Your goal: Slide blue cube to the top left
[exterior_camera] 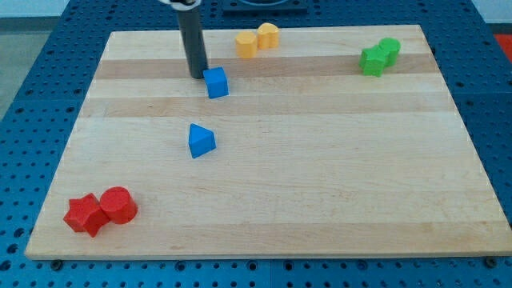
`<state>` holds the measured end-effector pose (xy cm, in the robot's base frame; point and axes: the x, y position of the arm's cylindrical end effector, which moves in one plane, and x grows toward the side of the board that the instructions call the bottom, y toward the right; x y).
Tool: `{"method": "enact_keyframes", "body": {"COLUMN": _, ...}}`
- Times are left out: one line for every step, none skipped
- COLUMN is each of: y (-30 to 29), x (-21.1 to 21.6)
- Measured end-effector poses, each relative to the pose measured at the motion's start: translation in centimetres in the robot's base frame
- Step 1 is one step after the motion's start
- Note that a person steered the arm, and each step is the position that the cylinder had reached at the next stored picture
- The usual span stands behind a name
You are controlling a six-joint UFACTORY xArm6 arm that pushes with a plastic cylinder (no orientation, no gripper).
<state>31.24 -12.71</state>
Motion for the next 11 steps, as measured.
{"method": "enact_keyframes", "body": {"y": 0.8, "x": -0.9}}
{"method": "enact_keyframes", "body": {"y": 4.4, "x": -2.4}}
{"method": "enact_keyframes", "body": {"y": 7.7, "x": -2.6}}
{"method": "enact_keyframes", "body": {"y": 8.6, "x": 1.4}}
{"method": "enact_keyframes", "body": {"y": 8.5, "x": 4.2}}
{"method": "enact_keyframes", "body": {"y": 7.7, "x": 4.2}}
{"method": "enact_keyframes", "body": {"y": 5.4, "x": 4.2}}
{"method": "enact_keyframes", "body": {"y": 2.7, "x": 4.2}}
{"method": "enact_keyframes", "body": {"y": -0.1, "x": 4.2}}
{"method": "enact_keyframes", "body": {"y": -1.8, "x": 3.4}}
{"method": "enact_keyframes", "body": {"y": -2.1, "x": 0.7}}
